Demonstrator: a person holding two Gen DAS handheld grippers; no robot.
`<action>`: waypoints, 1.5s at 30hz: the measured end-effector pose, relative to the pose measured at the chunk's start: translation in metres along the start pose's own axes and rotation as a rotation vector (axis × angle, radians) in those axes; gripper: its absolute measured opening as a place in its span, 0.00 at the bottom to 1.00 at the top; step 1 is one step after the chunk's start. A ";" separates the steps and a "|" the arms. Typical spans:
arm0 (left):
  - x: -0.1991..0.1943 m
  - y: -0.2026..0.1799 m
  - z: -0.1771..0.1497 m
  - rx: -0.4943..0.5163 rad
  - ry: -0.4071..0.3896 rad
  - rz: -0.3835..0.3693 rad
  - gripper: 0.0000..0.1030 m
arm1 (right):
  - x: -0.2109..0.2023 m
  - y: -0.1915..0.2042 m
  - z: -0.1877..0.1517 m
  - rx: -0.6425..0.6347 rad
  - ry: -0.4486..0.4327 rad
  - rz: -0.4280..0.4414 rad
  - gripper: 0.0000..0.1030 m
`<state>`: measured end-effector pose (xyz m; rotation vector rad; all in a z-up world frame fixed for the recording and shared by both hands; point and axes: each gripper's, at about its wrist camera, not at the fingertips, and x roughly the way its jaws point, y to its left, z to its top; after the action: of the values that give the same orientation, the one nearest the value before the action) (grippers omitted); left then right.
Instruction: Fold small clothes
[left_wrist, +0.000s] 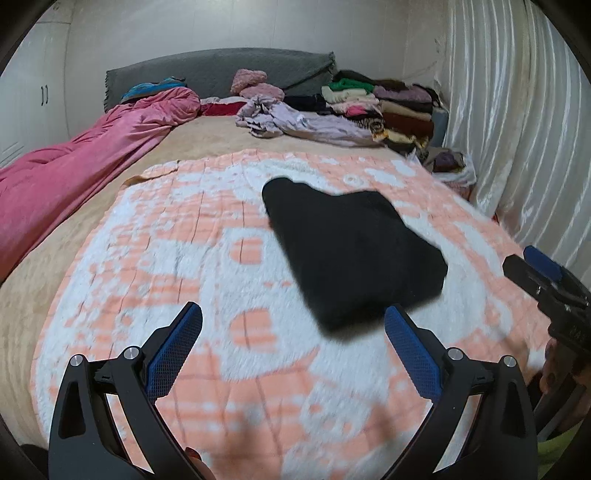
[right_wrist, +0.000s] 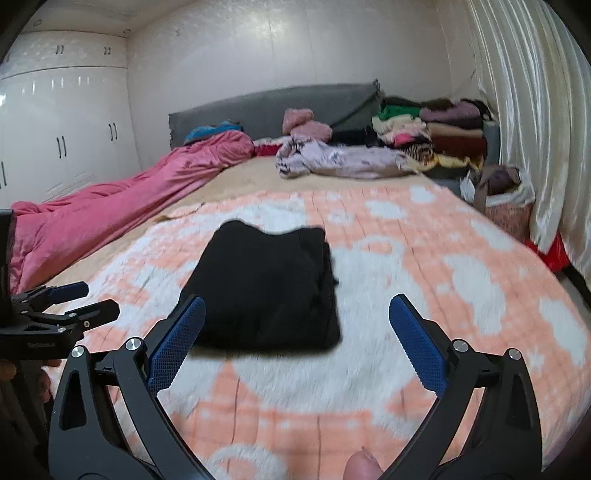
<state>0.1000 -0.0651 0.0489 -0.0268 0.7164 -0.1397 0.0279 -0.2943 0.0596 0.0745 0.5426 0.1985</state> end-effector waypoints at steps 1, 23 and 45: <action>-0.002 0.002 -0.006 0.006 0.009 0.002 0.96 | 0.000 0.002 -0.003 -0.003 0.015 -0.005 0.91; 0.017 0.030 -0.065 -0.073 0.120 -0.017 0.96 | 0.014 0.030 -0.060 -0.051 0.166 -0.078 0.91; 0.025 0.032 -0.066 -0.071 0.120 0.005 0.96 | 0.028 0.027 -0.062 -0.036 0.164 -0.098 0.91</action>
<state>0.0790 -0.0349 -0.0195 -0.0852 0.8407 -0.1118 0.0148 -0.2612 -0.0042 -0.0037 0.7038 0.1188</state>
